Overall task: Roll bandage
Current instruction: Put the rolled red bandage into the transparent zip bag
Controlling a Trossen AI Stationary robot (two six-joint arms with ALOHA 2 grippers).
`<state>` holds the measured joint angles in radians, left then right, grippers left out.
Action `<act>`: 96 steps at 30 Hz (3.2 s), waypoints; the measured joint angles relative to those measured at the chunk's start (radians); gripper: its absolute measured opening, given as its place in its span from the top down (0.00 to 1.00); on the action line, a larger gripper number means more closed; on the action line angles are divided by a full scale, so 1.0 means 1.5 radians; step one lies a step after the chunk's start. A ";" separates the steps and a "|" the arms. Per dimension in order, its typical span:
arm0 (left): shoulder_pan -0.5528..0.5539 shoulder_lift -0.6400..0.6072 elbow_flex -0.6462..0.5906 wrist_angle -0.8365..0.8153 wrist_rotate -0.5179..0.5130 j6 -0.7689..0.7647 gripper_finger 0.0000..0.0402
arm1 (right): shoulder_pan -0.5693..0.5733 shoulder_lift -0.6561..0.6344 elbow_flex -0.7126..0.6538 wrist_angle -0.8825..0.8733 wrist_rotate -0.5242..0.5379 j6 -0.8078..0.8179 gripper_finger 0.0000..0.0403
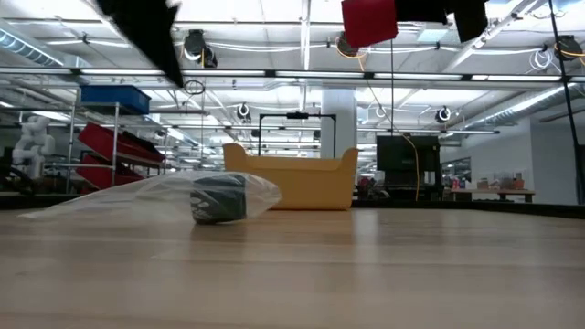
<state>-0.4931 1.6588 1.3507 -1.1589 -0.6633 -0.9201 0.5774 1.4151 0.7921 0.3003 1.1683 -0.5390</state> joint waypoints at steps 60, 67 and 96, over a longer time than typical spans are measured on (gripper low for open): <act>-0.071 0.001 -0.279 0.349 0.037 0.498 0.81 | 0.031 -0.001 0.000 0.021 0.034 -0.049 0.92; -0.074 0.007 -0.279 0.367 0.033 0.651 0.59 | 0.036 -0.001 0.000 0.021 0.041 -0.050 0.92; -0.069 0.129 -0.279 0.457 -0.119 0.885 0.48 | 0.040 -0.001 0.000 0.021 0.045 -0.058 0.92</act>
<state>-0.5972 1.8517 0.9321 -0.4742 -0.8425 0.4077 0.6369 1.4139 0.7921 0.3313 1.2354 -0.6254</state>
